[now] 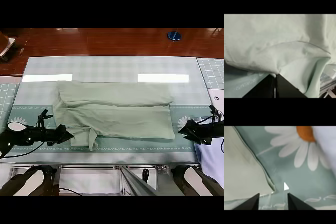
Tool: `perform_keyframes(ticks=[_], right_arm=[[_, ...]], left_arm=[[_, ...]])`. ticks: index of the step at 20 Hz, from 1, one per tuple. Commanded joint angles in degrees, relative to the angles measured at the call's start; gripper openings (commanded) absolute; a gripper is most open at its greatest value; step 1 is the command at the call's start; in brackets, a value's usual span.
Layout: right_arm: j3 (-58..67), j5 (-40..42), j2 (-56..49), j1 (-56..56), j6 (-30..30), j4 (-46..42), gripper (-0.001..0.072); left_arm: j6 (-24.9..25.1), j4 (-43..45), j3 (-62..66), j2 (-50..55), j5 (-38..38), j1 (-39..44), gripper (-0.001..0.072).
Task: Fold the shirts.
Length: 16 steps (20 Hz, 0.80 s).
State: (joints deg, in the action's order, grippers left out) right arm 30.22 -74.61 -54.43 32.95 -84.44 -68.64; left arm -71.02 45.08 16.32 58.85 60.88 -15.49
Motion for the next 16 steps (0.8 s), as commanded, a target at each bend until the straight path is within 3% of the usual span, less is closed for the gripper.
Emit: perform_keyframes(ticks=[1,16], right_arm=[[-2.7,-2.2,-0.3,0.4,0.7,2.2,0.0411],[-2.7,4.6,-14.1,0.4,6.4,16.5,0.0408]], left_arm=[[0.5,-0.6,0.2,0.0,-0.1,0.2,0.0027],[0.5,-0.6,0.2,0.0,-0.4,0.2,0.0027]])
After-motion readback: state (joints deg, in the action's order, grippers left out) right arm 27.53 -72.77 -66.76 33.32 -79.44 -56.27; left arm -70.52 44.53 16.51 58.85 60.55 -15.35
